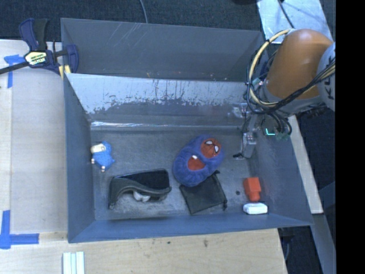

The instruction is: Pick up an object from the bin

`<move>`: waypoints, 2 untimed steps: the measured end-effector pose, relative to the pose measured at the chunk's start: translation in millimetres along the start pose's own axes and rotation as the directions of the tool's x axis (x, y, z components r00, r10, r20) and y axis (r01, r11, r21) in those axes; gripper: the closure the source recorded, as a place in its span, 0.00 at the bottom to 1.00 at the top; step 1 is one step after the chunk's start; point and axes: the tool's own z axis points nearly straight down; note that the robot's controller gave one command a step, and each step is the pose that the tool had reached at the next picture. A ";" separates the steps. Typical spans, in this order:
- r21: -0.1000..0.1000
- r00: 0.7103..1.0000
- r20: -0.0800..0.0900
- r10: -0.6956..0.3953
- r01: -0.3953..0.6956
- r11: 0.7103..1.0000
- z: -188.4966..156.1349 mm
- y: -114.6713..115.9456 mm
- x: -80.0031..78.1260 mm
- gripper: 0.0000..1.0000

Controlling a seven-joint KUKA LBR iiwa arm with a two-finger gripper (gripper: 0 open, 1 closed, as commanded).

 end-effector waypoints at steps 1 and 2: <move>0.004 0.998 0.009 -0.058 0.058 0.998 81.0 53.4 10.6 0.00; 0.004 0.998 0.021 -0.056 0.056 0.998 73.4 51.8 6.1 1.00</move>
Offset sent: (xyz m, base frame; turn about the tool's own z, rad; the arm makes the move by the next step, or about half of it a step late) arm -0.0121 0.0542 -0.0808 -0.0559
